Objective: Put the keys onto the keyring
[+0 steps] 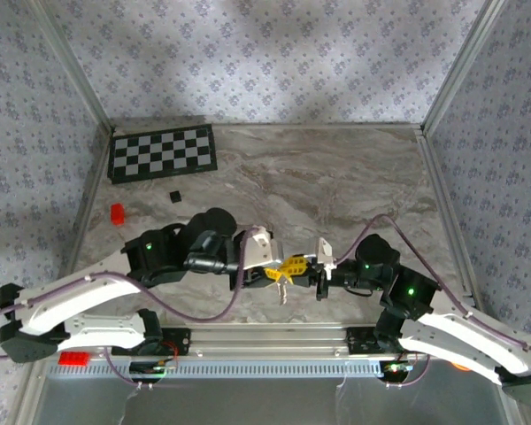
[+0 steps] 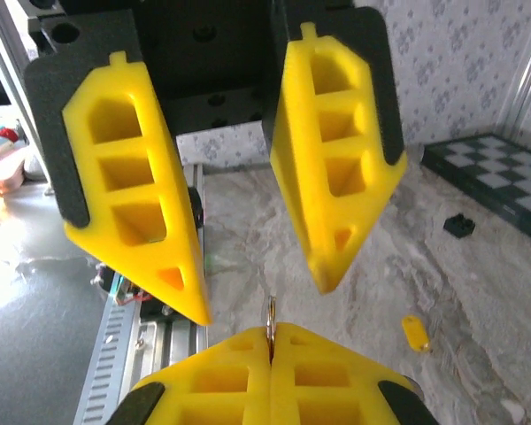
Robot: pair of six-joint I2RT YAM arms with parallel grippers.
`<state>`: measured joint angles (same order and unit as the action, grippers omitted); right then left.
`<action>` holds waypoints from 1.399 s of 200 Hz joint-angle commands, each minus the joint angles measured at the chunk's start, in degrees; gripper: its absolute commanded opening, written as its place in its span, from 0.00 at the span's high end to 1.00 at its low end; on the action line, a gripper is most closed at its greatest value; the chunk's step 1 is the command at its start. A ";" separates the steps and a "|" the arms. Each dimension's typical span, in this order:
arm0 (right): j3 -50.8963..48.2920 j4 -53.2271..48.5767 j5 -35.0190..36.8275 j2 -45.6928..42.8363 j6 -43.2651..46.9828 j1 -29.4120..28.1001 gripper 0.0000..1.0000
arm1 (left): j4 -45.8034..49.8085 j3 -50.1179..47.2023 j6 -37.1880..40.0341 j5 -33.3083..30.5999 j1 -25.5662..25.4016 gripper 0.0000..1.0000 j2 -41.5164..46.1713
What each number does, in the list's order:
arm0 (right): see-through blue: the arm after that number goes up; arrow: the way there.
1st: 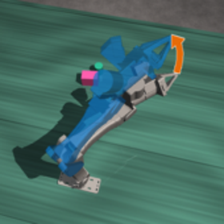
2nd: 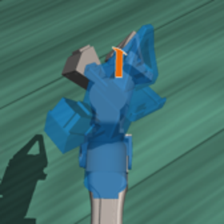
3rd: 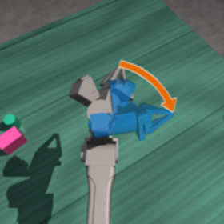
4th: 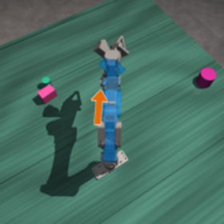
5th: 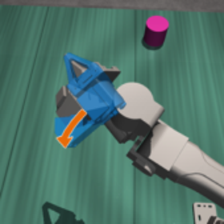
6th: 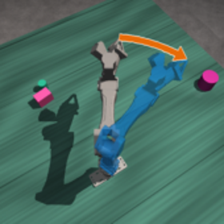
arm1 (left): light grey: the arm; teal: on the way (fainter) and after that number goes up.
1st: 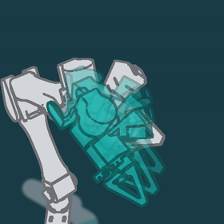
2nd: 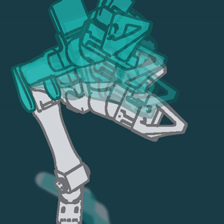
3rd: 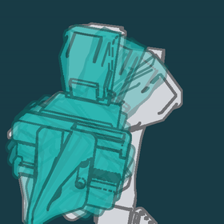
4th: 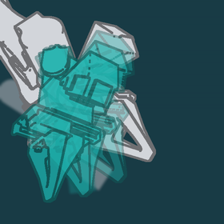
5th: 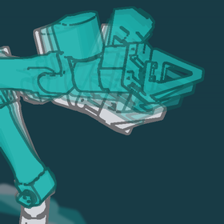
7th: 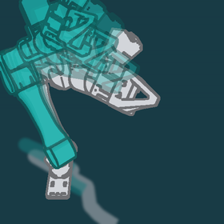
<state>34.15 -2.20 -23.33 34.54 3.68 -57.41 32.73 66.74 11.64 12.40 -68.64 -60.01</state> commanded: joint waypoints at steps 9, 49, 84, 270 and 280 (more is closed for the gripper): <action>-1.91 9.44 -0.98 -2.39 -2.62 0.10 1.00 | -15.24 -6.59 -7.04 1.71 0.39 0.62 5.57; -6.54 24.40 -2.32 -3.43 -7.46 0.13 1.00 | -24.51 -12.28 -12.08 2.55 0.84 0.63 9.83; -8.94 32.69 -2.18 -3.61 -9.55 0.08 1.00 | -27.98 -13.28 -13.48 3.83 1.05 0.64 10.79; -12.00 38.99 -1.92 -5.71 -9.70 0.08 1.00 | -38.66 -18.55 -17.66 6.67 3.34 0.69 12.25; -12.06 39.84 -2.15 -5.76 -9.90 0.10 1.00 | -38.79 -18.59 -17.64 6.80 3.45 0.69 12.32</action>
<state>22.20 32.53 -24.86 29.61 -5.41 -57.36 -2.83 48.29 -5.06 18.63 -65.89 -49.01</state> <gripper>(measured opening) 0.050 0.313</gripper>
